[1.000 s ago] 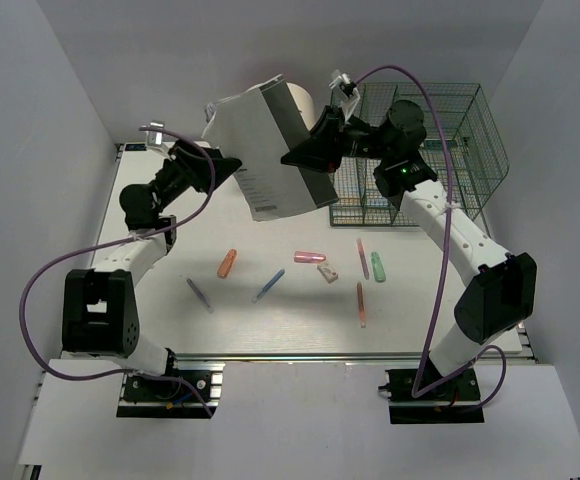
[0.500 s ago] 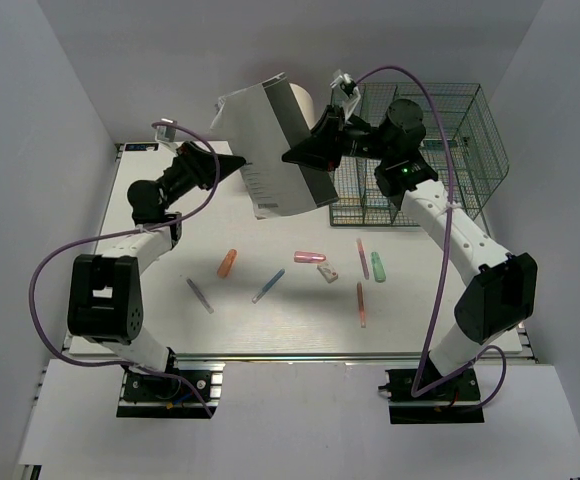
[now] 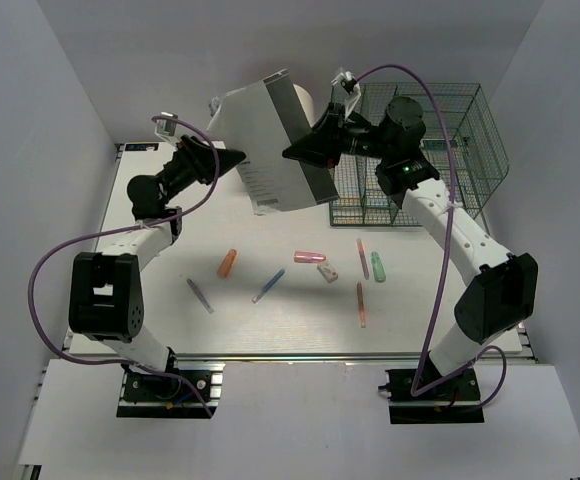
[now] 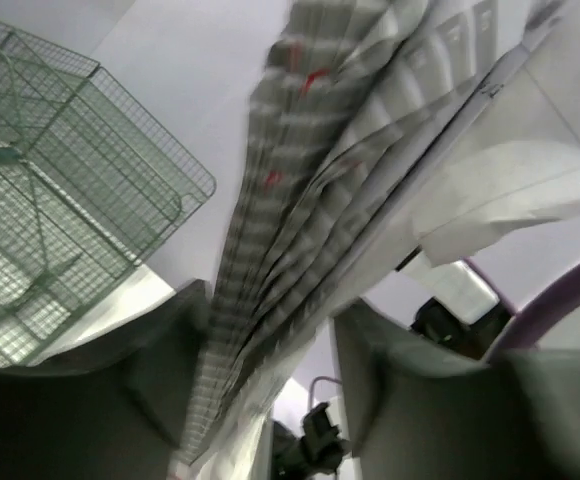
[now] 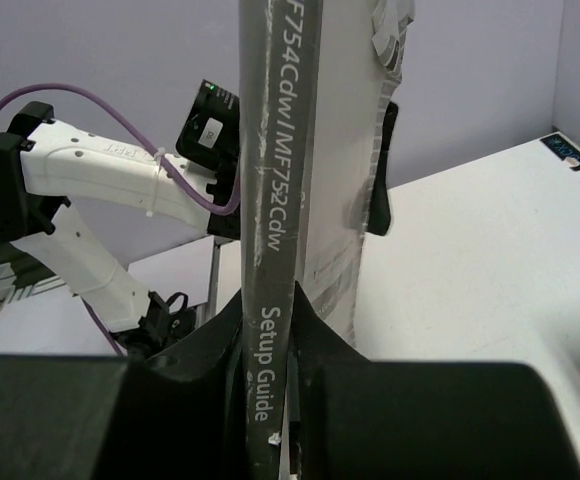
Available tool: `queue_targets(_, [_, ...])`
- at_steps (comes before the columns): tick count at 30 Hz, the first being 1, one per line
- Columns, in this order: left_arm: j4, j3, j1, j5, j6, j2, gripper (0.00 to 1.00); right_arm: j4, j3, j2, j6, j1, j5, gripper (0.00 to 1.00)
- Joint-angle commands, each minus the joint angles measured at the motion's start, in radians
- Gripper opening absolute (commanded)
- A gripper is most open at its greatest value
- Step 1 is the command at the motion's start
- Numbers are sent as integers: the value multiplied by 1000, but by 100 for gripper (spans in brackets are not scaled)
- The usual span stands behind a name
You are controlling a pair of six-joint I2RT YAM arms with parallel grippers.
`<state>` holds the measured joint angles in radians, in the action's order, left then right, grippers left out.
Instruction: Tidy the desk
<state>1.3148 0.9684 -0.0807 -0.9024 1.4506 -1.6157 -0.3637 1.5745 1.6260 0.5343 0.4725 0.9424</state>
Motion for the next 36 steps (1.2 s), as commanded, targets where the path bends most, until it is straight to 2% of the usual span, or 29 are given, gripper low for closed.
queue_targets(1, [408,47,-24,-1,24,37,66,-52,51,-6,4,14,2,0])
queue_targets(3, [414,47,-24,-3,24,37,72,-67,53,-2,22,14,7,0])
queue_targets(7, [428,62,-33,-1,28,31,71,-95,48,3,65,14,10,0])
queue_targets(11, [434,75,-33,-4,34,25,48,-95,44,3,67,14,1,0])
queue_targets(12, [434,76,-33,-3,37,27,35,-90,45,2,66,12,-1,0])
queue_targets(15, [437,79,-33,-6,36,30,17,-55,51,2,30,9,-10,0])
queue_targets(17, [434,81,-33,-10,34,33,12,-17,58,2,-3,11,-10,0])
queue_targets(19, [420,84,-33,-23,33,39,0,17,64,0,-28,9,-10,0])
queue_targets(20, [410,85,-33,-35,28,45,0,31,70,5,-40,9,-8,0])
queue_targets(24, [350,73,-44,-145,-15,92,0,97,117,15,-111,8,-5,19])
queue_targets(27, [261,55,-53,-222,-73,135,0,109,130,21,-126,8,9,29])
queue_targets(32, [135,27,-71,-300,-163,177,0,157,168,35,-181,9,25,38])
queue_targets(36, [121,9,-71,-317,-176,189,0,193,182,35,-215,9,35,39])
